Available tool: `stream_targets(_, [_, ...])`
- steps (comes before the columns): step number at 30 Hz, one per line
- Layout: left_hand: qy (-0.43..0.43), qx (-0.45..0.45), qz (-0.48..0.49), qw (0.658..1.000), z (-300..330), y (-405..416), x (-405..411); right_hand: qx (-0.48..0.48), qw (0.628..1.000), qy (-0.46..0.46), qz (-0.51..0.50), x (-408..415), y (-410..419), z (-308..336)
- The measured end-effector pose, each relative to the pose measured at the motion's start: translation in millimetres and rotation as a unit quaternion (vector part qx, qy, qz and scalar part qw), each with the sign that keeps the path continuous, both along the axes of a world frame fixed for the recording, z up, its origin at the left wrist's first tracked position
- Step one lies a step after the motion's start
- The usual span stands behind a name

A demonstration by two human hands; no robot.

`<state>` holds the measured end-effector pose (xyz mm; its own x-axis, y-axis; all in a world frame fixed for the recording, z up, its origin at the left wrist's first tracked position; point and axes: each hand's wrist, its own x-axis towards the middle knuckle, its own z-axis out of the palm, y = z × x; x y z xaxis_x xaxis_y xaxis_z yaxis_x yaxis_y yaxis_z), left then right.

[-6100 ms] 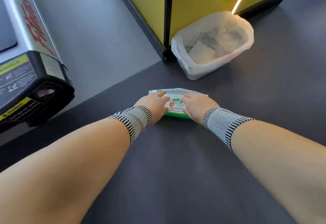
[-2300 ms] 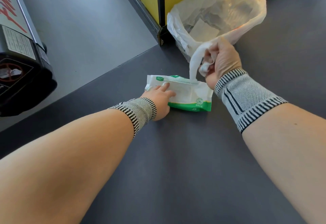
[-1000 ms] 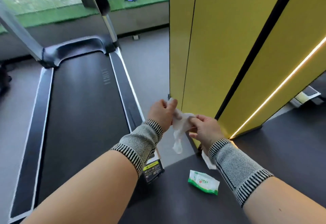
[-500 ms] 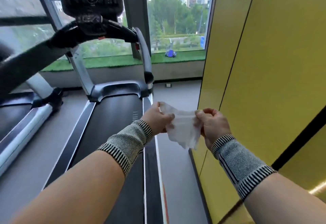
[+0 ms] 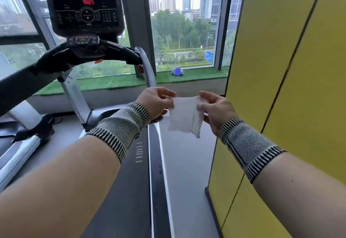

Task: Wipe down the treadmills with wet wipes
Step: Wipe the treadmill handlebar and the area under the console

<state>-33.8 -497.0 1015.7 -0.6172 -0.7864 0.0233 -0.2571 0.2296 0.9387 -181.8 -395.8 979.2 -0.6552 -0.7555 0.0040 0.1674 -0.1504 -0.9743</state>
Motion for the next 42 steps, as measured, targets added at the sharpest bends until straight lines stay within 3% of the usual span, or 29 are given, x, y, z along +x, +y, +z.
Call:
stream_targets(5, [-0.062, -0.177, 0.055, 0.981, 11, -100, -49, 0.042, 0.980, 0.192, 0.019, -55, -110, 8])
stream_targets(9, [-0.090, -0.178, 0.117, 0.973, 9, -192, -91, 0.042, 0.959, 0.275, 0.048, -109, -228, 8])
stream_targets(12, [-0.079, -0.101, 0.175, 0.976, 11, -264, -119, 0.061, 0.960, 0.257, 0.093, -143, -308, 11])
stream_targets(16, [-0.026, -0.011, 0.229, 0.973, 13, -328, -140, 0.057, 0.973, 0.163, 0.156, -172, -382, 26])
stream_targets(20, [-0.048, -0.076, 0.253, 0.963, 17, -366, -151, 0.032, 0.975, 0.076, 0.205, -189, -442, 32])
stream_targets(23, [-0.109, -0.149, 0.282, 0.941, 20, -384, -154, 0.038, 0.958, 0.078, 0.272, -192, -472, 38])
stream_targets(27, [-0.217, -0.192, 0.304, 0.908, 19, -405, -149, 0.097, 0.909, 0.259, 0.311, -194, -500, 41])
stream_targets(33, [-0.363, -0.254, 0.305, 0.843, 28, -421, -137, 0.099, 0.764, 0.576, 0.272, -173, -515, 61])
stream_targets(35, [-0.356, -0.271, 0.324, 0.833, 35, -427, -130, 0.067, 0.779, 0.576, 0.238, -169, -523, 64])
stream_targets(38, [-0.262, -0.193, 0.372, 0.869, 36, -442, -118, 0.037, 0.845, 0.482, 0.228, -162, -549, 63])
stream_targets(40, [-0.146, -0.116, 0.402, 0.896, 39, -454, -111, 0.039, 0.881, 0.385, 0.270, -156, -576, 63])
stream_targets(42, [-0.055, -0.092, 0.443, 0.890, 41, -469, -104, 0.026, 0.910, 0.240, 0.338, -146, -607, 63])
